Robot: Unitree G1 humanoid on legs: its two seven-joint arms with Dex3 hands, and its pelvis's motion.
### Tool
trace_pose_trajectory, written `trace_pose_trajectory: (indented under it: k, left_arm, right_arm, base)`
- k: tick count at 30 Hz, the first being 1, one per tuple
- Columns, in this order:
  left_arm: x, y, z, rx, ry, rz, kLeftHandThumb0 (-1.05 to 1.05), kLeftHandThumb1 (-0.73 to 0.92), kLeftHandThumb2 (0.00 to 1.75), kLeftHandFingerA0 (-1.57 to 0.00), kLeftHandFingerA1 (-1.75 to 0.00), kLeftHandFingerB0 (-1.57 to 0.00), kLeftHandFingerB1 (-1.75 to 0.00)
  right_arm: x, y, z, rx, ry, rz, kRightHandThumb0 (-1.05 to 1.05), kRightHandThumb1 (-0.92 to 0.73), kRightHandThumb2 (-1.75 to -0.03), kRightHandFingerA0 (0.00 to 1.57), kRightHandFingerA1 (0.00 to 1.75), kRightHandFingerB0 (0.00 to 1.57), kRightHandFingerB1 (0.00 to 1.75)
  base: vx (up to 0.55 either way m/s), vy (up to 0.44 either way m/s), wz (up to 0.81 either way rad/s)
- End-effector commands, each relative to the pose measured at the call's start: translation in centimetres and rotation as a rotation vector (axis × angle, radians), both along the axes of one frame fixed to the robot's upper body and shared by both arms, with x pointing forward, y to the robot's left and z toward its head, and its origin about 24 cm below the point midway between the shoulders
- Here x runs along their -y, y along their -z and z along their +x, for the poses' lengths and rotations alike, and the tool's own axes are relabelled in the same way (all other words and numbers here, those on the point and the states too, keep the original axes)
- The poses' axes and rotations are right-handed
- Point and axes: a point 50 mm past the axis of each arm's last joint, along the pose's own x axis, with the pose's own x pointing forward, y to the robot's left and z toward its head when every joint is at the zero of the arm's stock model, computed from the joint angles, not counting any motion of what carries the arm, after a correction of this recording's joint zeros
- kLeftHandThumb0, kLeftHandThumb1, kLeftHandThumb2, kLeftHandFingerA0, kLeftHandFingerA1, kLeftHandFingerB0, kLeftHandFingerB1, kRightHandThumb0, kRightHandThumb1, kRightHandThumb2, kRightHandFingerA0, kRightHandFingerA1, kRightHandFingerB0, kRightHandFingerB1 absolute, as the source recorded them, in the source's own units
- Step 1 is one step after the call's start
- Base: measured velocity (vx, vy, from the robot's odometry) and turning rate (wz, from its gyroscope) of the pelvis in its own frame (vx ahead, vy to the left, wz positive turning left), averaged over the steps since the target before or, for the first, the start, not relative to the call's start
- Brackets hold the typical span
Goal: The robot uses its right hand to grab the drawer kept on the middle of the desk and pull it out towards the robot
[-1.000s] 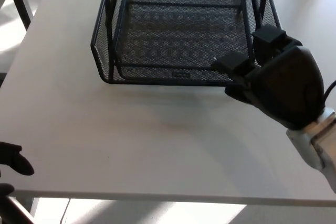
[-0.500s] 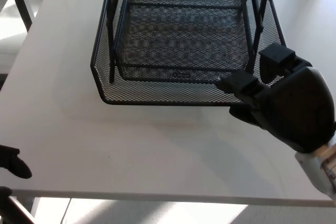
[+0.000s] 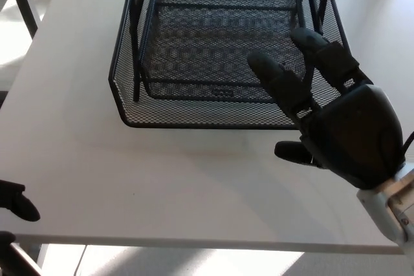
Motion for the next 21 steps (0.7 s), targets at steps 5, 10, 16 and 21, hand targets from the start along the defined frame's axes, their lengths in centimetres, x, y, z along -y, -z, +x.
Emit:
trace_pose_trajectory:
  k: [5,10,16,21]
  left_arm:
    - [-0.21,-0.21,-0.11,0.001,0.012,0.028,-0.3,0.57,0.57,-0.8,-0.89,-0.83,-0.61]
    - [-0.21,-0.21,-0.11,0.001,0.012,0.028,-0.3,0.57,0.57,-0.8,-0.89,-0.83,-0.61]
    - [-0.21,-0.21,-0.11,0.001,0.012,0.028,-0.3,0.57,0.57,-0.8,-0.89,-0.83,-0.61]
    - [-0.22,-0.21,-0.11,0.001,0.013,0.028,-0.3,0.57,0.57,-0.8,-0.89,-0.83,-0.61]
  right_arm:
    - [0.46,0.38,0.31,-0.157,0.138,-0.096,-1.05,-0.61,-0.94,0.0,0.05,0.0,0.06]
    - [0.41,0.33,0.27,-0.163,0.143,-0.098,-1.05,-0.61,-0.94,0.0,0.05,0.0,0.06]
    - [0.37,0.28,0.22,-0.168,0.148,-0.101,-1.05,-0.61,-0.94,0.0,0.05,0.0,0.06]
    - [0.35,0.26,0.2,-0.171,0.15,-0.102,-1.05,-0.61,-0.94,0.0,0.05,0.0,0.06]
  base:
    - [0.0,0.0,0.0]
    - [0.0,0.0,0.0]
    - [0.0,0.0,0.0]
    - [0.0,0.0,0.0]
